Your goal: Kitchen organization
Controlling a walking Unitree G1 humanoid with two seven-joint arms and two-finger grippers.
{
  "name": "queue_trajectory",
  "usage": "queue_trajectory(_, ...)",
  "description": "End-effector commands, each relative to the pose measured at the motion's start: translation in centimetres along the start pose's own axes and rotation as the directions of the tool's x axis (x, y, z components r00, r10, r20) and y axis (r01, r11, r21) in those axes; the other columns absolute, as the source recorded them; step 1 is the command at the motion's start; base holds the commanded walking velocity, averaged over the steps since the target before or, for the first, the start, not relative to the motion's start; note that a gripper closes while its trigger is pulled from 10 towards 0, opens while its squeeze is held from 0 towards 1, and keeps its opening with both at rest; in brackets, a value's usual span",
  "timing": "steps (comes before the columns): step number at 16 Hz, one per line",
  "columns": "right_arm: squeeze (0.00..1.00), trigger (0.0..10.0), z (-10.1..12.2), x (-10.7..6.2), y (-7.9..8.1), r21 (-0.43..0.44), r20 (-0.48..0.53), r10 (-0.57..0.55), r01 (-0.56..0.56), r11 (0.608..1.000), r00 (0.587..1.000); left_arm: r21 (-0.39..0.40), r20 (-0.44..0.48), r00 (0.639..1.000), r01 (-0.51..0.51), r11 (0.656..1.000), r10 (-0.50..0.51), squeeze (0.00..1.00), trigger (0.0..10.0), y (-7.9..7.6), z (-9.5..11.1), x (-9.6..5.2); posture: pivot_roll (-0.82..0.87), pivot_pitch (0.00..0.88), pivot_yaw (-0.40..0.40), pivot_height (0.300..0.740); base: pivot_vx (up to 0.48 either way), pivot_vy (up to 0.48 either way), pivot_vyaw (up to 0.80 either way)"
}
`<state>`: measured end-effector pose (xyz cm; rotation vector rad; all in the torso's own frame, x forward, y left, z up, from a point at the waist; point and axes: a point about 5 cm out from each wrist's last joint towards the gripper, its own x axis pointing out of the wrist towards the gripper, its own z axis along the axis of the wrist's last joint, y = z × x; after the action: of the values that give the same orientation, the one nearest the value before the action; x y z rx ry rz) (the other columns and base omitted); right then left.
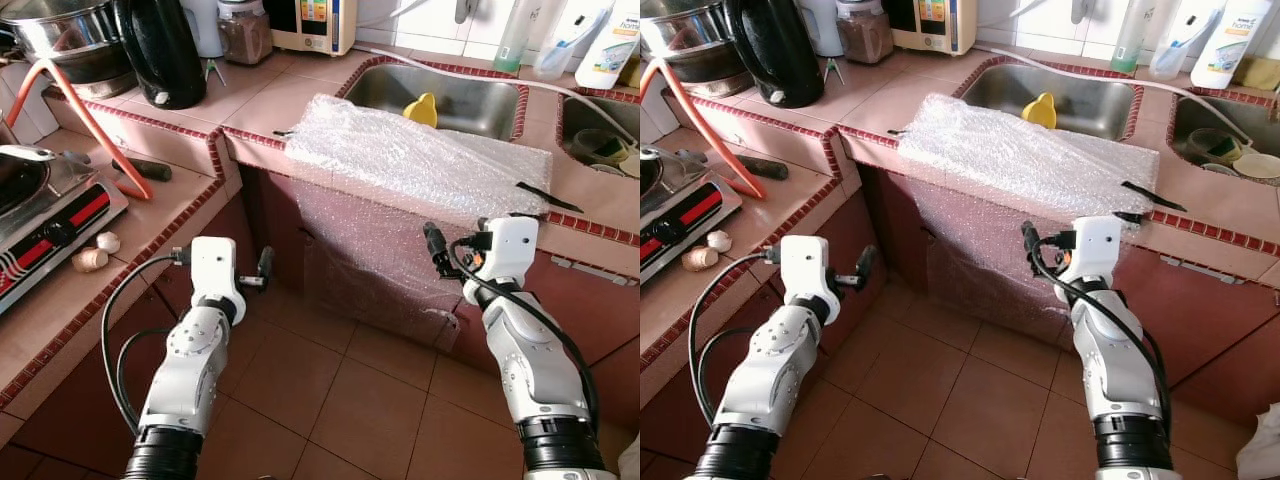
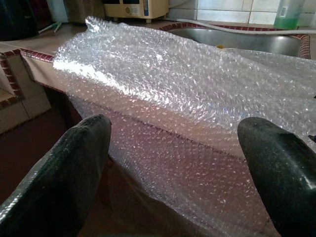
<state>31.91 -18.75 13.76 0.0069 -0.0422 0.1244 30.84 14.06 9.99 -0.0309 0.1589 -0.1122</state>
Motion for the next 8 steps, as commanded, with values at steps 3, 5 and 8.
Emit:
queue_trajectory(3,0.07,10.0,-1.7,0.3,0.3,0.027,-0.057,0.007,-0.006,1.0,0.998,0.059,-0.081,0.997,0.002,0.998,0.003,0.0,10.0,0.9,-2.4,0.0,-0.06,0.072,0.047,0.74,0.0,0.0,0.0)
queue_trajectory(5,0.07,10.0,-2.5,0.4,0.6,0.029,-0.078,0.01,-0.008,1.0,0.997,0.083,-0.121,0.993,0.002,0.997,0.008,0.0,10.0,1.4,-3.6,0.0,-0.06,0.068,0.044,0.74,0.0,0.0,0.0)
queue_trajectory(8,0.07,10.0,-3.9,0.3,0.8,0.033,-0.121,0.016,-0.012,0.999,0.993,0.097,-0.162,0.987,0.006,0.995,0.01,0.0,10.0,1.7,-5.0,0.0,-0.06,0.065,0.043,0.74,0.0,0.0,0.0)
